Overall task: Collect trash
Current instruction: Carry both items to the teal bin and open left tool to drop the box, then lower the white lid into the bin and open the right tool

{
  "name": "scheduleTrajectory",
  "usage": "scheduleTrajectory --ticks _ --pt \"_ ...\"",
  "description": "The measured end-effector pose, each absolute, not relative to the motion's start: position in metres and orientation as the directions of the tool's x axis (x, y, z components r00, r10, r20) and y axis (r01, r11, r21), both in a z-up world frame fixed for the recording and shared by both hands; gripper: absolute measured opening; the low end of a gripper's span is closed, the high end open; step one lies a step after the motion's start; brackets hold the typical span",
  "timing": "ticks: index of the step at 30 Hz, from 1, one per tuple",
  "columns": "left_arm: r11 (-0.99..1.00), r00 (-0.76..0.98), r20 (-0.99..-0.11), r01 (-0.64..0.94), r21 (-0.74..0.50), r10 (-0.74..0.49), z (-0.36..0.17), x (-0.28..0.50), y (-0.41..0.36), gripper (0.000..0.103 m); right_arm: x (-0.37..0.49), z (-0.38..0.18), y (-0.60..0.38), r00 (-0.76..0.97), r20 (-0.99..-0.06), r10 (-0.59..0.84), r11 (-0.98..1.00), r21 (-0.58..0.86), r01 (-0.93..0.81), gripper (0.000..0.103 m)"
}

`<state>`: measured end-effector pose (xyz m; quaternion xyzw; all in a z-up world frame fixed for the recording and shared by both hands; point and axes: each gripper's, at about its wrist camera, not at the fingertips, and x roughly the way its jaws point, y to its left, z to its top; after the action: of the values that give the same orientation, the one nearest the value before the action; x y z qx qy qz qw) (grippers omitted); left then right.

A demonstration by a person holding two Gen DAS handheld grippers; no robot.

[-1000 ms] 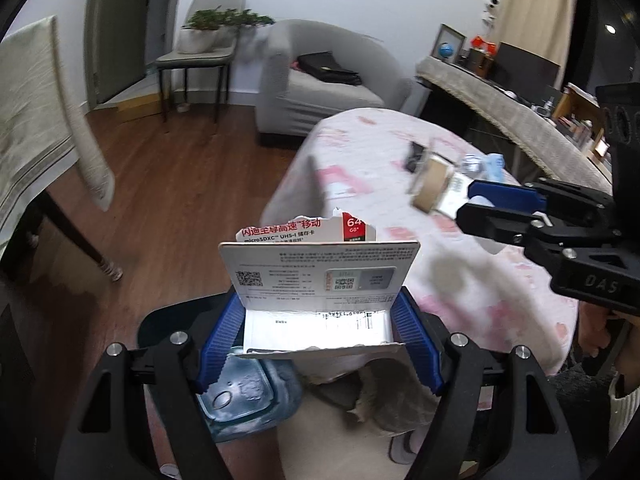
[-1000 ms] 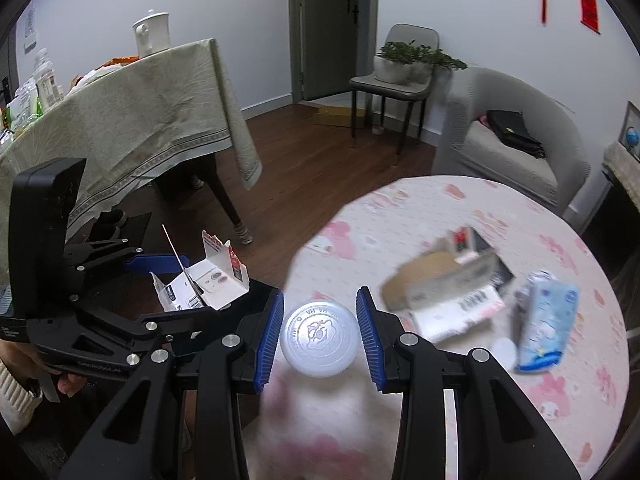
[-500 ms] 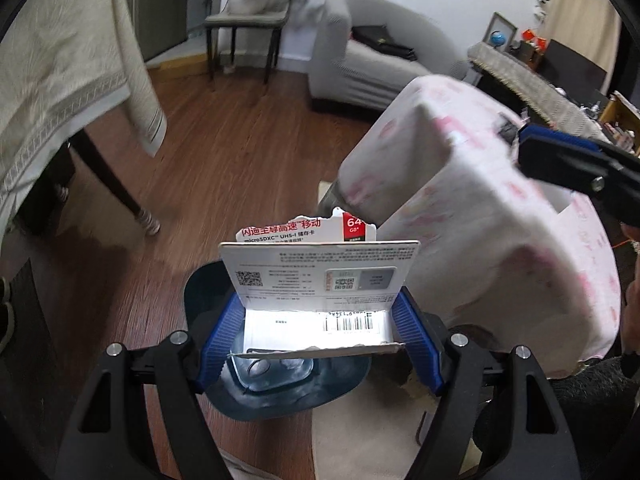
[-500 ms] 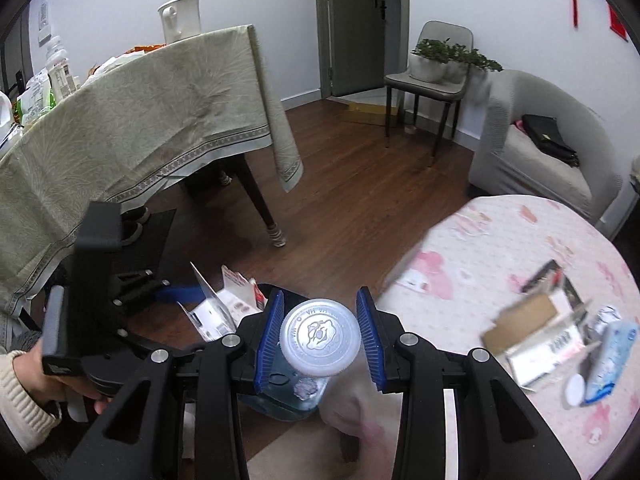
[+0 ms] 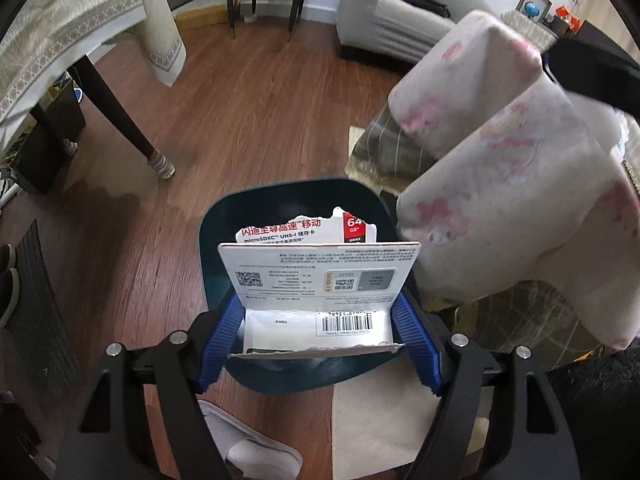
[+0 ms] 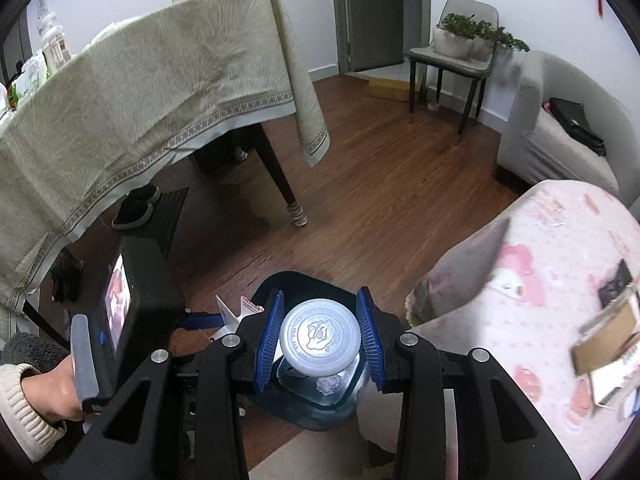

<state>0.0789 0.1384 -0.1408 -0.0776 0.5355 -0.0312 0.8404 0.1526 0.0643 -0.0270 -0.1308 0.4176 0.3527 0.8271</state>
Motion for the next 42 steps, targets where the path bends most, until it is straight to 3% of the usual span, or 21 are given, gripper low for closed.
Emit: scheduleTrajectory --ticks 7,20,42 --pt "0.986 0.374 -0.918 -0.037 -0.161 -0.135 -0.156 0.072 0.145 0.086 0.158 -0.049 0.082 0.368 -0.811 0.455 0.716 0.087 -0.693 0.038" --pt "0.987 0.494 -0.866 -0.085 -0.137 -0.077 -0.117 0.056 0.172 0.080 0.165 -0.087 0.106 0.300 -0.850 0.434 0.712 0.120 -0.691 0.038" --pt "0.969 0.646 -0.762 -0.159 -0.191 -0.044 -0.050 0.025 0.212 0.044 0.170 -0.176 0.141 0.164 -0.939 0.301 0.718 0.110 -0.688 0.038"
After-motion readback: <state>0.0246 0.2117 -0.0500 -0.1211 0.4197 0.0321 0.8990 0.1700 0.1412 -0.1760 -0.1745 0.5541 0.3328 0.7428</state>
